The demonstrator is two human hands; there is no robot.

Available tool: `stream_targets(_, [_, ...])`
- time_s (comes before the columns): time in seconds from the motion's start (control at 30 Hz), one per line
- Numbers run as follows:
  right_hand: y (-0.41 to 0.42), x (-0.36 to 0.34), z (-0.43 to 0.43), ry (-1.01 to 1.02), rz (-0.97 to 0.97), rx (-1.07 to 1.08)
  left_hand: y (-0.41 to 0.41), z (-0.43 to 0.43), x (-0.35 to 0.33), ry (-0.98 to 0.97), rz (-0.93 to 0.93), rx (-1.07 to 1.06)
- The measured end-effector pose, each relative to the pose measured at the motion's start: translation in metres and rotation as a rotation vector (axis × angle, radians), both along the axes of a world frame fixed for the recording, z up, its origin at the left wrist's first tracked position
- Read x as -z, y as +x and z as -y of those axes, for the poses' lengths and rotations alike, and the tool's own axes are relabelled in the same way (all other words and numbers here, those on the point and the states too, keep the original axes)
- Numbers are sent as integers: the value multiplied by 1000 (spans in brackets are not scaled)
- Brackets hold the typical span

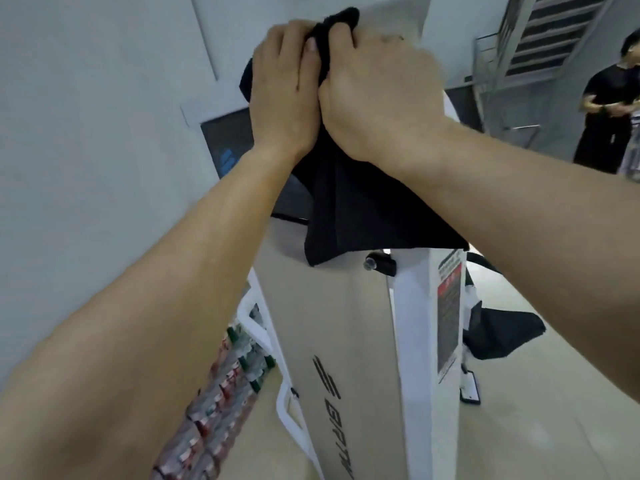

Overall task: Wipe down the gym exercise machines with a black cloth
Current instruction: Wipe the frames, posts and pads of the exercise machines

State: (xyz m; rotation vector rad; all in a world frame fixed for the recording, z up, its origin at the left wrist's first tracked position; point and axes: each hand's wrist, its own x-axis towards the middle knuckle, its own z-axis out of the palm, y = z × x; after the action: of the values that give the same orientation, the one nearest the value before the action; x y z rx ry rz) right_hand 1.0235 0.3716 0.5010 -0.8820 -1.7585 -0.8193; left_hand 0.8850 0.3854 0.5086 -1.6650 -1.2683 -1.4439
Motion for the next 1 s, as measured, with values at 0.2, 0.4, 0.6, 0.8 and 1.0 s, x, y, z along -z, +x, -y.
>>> stream_targets(0.2, [33,-1,-31,-263,-10,-622,43,28,0,-150,136,-37])
stream_targets(0.4, [53,1,-65,-193,99,-793,79,43,-4,-305,231,-118])
stream_targets(0.6, [56,0,-91,-196,191,-928,99,42,-7,-370,204,-372])
stream_targets(0.8, [53,-6,-128,-331,245,-1345,127,40,-9,-413,240,-589])
stream_targets(1.0, [41,-3,-160,-286,217,-1710,165,21,6,-387,202,-971])
